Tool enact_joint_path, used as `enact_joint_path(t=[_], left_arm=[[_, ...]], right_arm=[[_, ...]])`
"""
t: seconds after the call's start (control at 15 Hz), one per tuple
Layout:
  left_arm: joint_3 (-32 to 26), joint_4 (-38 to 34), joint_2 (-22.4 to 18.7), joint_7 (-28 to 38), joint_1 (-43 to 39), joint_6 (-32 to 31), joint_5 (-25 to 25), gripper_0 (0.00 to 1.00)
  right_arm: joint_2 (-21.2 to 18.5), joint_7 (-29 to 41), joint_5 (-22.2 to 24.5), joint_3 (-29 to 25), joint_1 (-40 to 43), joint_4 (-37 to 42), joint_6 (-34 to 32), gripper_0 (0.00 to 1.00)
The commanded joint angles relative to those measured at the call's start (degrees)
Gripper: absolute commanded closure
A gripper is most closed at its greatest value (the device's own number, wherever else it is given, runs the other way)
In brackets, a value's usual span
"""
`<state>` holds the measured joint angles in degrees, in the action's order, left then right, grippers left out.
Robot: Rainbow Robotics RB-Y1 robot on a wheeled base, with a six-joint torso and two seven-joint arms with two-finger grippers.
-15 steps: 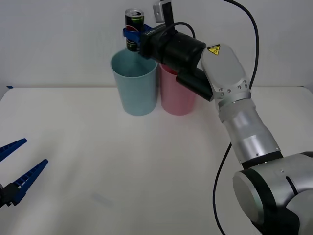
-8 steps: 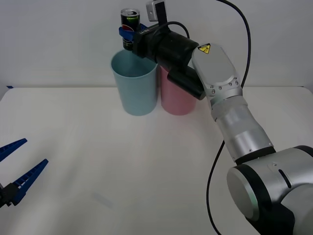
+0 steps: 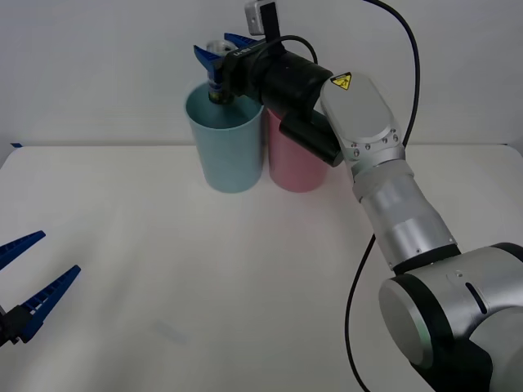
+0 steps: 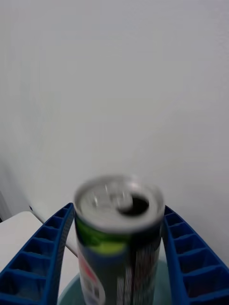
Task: Grasp the object on the table and drop it into the matching bin: aluminum can to the light blue bin, PET bottle to the pink bin.
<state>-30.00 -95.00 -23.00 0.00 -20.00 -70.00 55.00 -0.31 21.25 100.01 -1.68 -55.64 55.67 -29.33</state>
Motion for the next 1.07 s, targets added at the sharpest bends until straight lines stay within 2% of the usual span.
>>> enact_joint_path(t=[0.07, 0.33, 0.6, 0.8, 1.07], left_arm=[[0.0, 0.0, 0.0, 0.0, 0.0, 0.0, 0.0, 0.0], [0.0, 0.0, 0.0, 0.0, 0.0, 0.0, 0.0, 0.0], [0.0, 0.0, 0.0, 0.0, 0.0, 0.0, 0.0, 0.0], [0.0, 0.0, 0.0, 0.0, 0.0, 0.0, 0.0, 0.0], [0.0, 0.0, 0.0, 0.0, 0.0, 0.0, 0.0, 0.0]], right_arm=[[0.04, -0.16, -0.08, 0.1, 0.0, 0.06, -0.02, 0.0], [-0.04, -0.42, -0.25, 0.1, 0.09, 0.06, -0.02, 0.0], [-0.83, -1.48, -2.45, -0.08, 1.58, 1.82, -2.31, 0.0], [-2.24, -1.3, -2.89, 1.33, 8.0, 11.22, -3.28, 0.0], [-6.37, -1.22, -7.2, 4.84, 14.86, 20.54, -3.89, 0.0]])
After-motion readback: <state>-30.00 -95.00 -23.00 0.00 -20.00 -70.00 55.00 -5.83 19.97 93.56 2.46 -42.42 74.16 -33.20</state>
